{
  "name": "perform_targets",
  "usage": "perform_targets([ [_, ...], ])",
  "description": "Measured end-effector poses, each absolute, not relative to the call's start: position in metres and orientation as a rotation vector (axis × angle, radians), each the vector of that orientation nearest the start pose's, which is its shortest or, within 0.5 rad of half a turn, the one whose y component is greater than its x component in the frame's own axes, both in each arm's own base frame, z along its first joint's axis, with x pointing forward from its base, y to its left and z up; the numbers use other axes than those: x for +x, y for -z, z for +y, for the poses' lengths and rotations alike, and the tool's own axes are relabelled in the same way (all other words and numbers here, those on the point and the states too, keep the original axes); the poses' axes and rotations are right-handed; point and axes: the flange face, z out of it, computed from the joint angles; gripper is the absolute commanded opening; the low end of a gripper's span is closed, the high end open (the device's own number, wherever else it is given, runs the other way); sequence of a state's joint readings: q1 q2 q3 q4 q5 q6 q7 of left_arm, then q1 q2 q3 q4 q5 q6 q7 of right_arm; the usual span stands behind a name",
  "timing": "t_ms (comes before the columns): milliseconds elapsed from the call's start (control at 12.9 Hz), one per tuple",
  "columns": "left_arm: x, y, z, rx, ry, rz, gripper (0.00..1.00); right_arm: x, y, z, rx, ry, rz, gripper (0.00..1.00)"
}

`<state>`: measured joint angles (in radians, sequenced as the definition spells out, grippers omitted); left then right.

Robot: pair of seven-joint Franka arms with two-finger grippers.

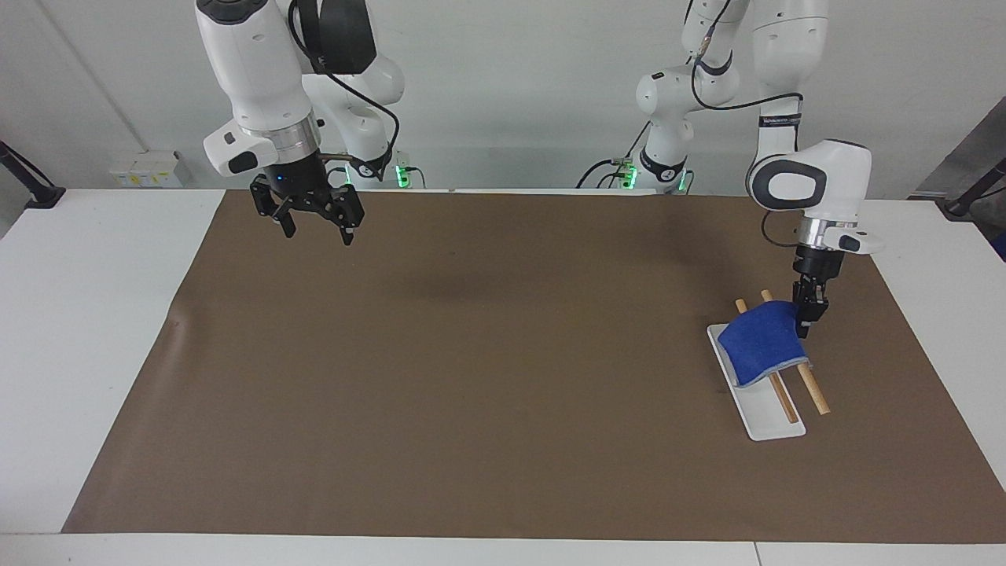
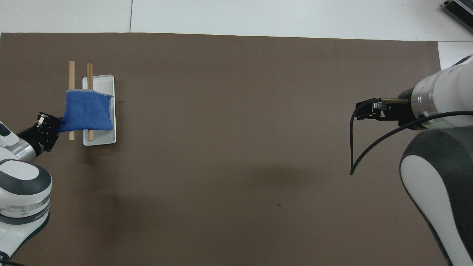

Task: Right arm passes towel to left arm to hang
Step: 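Lower the towel onto the rod and open the left gripper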

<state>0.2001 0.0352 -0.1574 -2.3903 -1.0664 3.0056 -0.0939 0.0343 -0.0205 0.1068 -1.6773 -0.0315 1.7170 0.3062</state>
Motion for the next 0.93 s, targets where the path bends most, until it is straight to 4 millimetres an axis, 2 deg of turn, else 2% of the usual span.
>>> perform_targets([
  [233, 0.508, -0.343, 0.081, -2.931, 0.882, -1.851, 0.00, 0.550, -0.596, 0.066, -3.154, 0.079, 0.268, 1.00],
  [388, 0.508, -0.343, 0.081, -2.962, 0.895, -1.765, 0.00, 0.548, -0.593, 0.055, -3.158, 0.066, 0.248, 1.00],
  [776, 0.505, -0.338, 0.081, -3.036, 0.914, -1.531, 0.00, 0.545, -0.591, 0.046, -3.157, 0.057, 0.260, 1.00],
  [853, 0.505, -0.337, 0.081, -3.044, 0.914, -1.503, 0.04, 0.545, -0.591, 0.044, -3.157, 0.055, 0.252, 1.00],
  [931, 0.505, -0.336, 0.081, -3.049, 0.917, -1.484, 0.21, 0.545, -0.591, 0.043, -3.157, 0.054, 0.248, 1.00],
])
